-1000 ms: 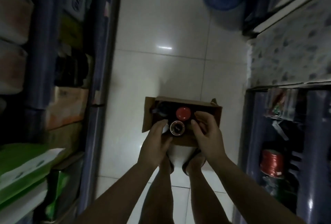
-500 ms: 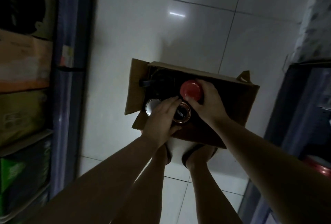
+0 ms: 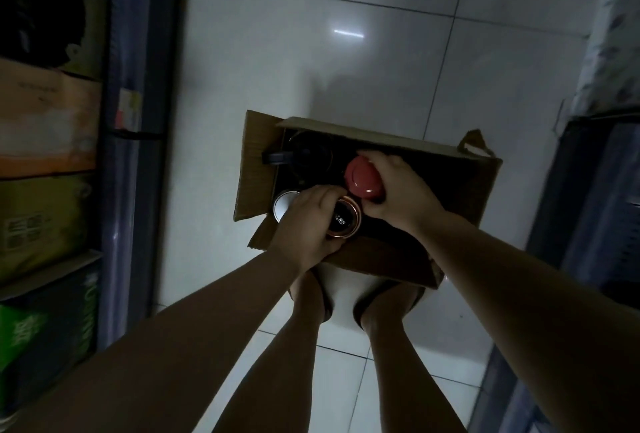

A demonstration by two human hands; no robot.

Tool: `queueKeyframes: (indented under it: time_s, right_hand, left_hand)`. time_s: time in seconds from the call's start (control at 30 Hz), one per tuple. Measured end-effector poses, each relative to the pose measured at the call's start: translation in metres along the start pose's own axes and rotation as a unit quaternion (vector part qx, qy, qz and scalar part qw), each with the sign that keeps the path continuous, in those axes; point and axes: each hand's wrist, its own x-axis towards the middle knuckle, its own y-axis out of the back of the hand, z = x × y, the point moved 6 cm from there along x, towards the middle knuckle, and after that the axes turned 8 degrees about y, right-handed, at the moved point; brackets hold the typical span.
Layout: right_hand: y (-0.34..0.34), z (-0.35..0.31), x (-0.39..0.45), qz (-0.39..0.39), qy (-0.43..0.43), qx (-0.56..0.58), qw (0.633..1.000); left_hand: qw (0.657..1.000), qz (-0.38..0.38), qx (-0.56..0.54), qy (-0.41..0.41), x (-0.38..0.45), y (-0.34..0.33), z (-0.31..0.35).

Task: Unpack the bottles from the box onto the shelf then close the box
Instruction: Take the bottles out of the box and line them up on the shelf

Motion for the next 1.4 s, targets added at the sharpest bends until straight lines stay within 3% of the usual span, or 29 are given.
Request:
queueKeyframes:
  time_s: [0.1,0.43,0.67,0.9,1.1,1.4]
  right_hand:
    - [0.0,-0.001,0.002,0.004,-0.001,-0.019,1.0]
    - [0.068,-0.045,-0.09,0.178,0.029,0.082,0.98]
    - [0.188,-0.131,-0.21,0.329,-0.016,0.148,0.932]
    - [0.344,-0.278,-0.365,0.42,0.046,0.066,0.904]
    - [0.441,-0.393,-0.508,0.561,0.098,0.017,0.822]
    - [0.509,-0.494,-0.707,0.736,0.147,-0.001,0.661]
  left_hand:
    - [1.0,-0.008,-0.019,-0.004,-0.003,0.006,0.0]
    - [0.986,-0.016,-0.169,0.008,-0.045,0.077,0.047]
    - [0.971,-0.02,-0.229,-0.069,-0.103,0.218,0.158]
    - [0.952,0.031,-0.228,-0.201,-0.194,0.396,0.298]
    - [0.904,0.042,-0.257,-0.339,-0.277,0.521,0.428]
    - [0.789,0.025,-0.364,-0.494,-0.402,0.617,0.599]
